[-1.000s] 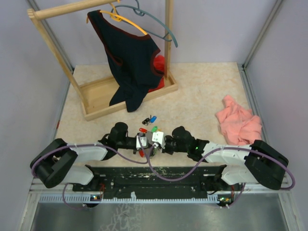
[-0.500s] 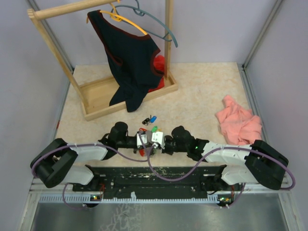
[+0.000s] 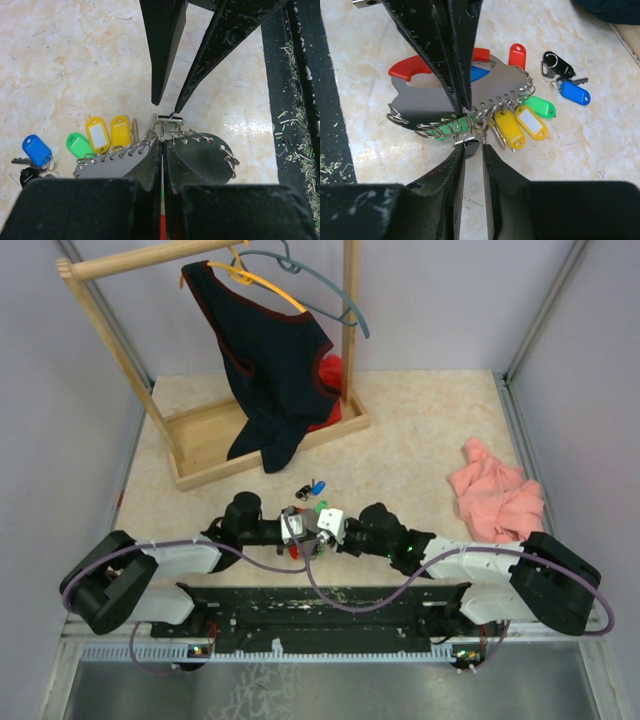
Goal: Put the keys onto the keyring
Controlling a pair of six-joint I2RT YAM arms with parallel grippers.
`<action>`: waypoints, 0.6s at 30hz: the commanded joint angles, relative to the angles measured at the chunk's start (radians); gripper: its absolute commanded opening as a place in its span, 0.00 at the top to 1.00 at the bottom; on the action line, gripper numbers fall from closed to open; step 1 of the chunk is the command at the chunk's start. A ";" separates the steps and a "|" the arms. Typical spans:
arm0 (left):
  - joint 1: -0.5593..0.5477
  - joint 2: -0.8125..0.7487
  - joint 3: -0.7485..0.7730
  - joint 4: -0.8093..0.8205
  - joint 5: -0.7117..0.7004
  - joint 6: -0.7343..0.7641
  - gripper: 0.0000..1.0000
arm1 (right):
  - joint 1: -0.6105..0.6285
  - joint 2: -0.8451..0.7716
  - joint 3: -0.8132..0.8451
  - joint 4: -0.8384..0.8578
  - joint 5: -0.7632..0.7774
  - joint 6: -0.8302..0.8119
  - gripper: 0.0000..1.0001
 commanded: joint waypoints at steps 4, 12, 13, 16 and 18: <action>0.015 -0.032 -0.027 0.081 -0.008 -0.031 1.00 | -0.009 -0.043 -0.050 0.138 0.080 0.038 0.69; 0.023 -0.033 -0.036 0.116 -0.034 -0.062 1.00 | -0.009 -0.059 -0.110 0.237 0.060 0.092 0.53; 0.023 -0.035 -0.036 0.117 -0.037 -0.066 1.00 | -0.009 -0.051 -0.115 0.262 0.056 0.097 0.51; 0.024 -0.039 -0.039 0.129 -0.052 -0.081 1.00 | -0.002 -0.008 -0.116 0.307 0.039 0.107 0.49; 0.024 -0.042 -0.037 0.130 -0.056 -0.095 1.00 | 0.017 0.024 -0.110 0.331 0.068 0.100 0.48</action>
